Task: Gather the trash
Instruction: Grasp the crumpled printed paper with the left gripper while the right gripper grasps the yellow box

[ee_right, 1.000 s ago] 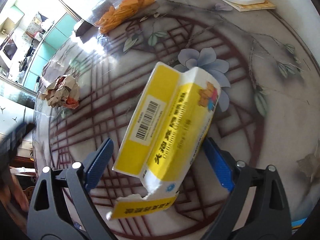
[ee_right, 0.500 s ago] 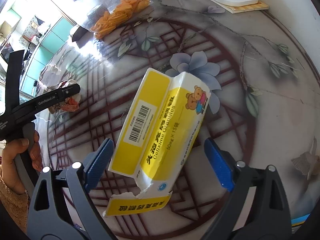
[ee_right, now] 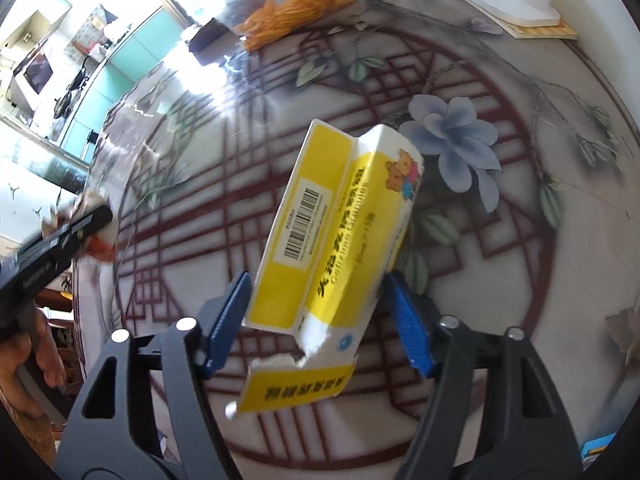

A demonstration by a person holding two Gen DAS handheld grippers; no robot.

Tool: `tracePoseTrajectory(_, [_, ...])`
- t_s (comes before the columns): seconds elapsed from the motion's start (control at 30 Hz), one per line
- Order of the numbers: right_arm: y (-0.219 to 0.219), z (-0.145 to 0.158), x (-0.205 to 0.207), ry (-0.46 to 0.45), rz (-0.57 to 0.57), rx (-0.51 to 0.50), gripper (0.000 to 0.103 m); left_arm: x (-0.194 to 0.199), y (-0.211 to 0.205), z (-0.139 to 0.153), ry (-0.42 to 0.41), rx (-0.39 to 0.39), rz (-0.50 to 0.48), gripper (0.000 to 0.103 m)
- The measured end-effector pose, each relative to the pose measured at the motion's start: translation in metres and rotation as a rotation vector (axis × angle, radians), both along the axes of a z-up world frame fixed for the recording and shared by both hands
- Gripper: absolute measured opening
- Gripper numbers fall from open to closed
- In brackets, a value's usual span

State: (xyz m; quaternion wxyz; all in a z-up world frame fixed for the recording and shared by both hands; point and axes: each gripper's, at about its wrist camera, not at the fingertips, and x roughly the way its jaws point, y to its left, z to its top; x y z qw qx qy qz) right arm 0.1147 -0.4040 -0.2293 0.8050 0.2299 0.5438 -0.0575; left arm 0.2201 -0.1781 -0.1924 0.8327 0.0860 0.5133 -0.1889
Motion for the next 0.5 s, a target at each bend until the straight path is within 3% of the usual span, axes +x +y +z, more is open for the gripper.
tracePoseTrajectory(0.1, [0.011, 0.010, -0.006, -0.017, 0.042, -0.008, 0.051, -0.022, 0.031, 0.001, 0.016, -0.041, 0.081, 0.051])
tracePoseTrajectory(0.23, [0.030, 0.025, -0.013, -0.042, 0.108, -0.019, 0.036, -0.058, 0.060, 0.011, -0.022, -0.034, 0.118, 0.051])
tracePoseTrajectory(0.4, [0.047, 0.038, -0.020, -0.076, 0.166, -0.021, 0.006, -0.103, 0.090, 0.021, -0.046, -0.031, 0.157, 0.051])
tracePoseTrajectory(0.5, [0.048, 0.037, -0.023, -0.068, 0.167, -0.022, 0.004, -0.123, 0.104, 0.023, -0.045, -0.032, 0.187, 0.051])
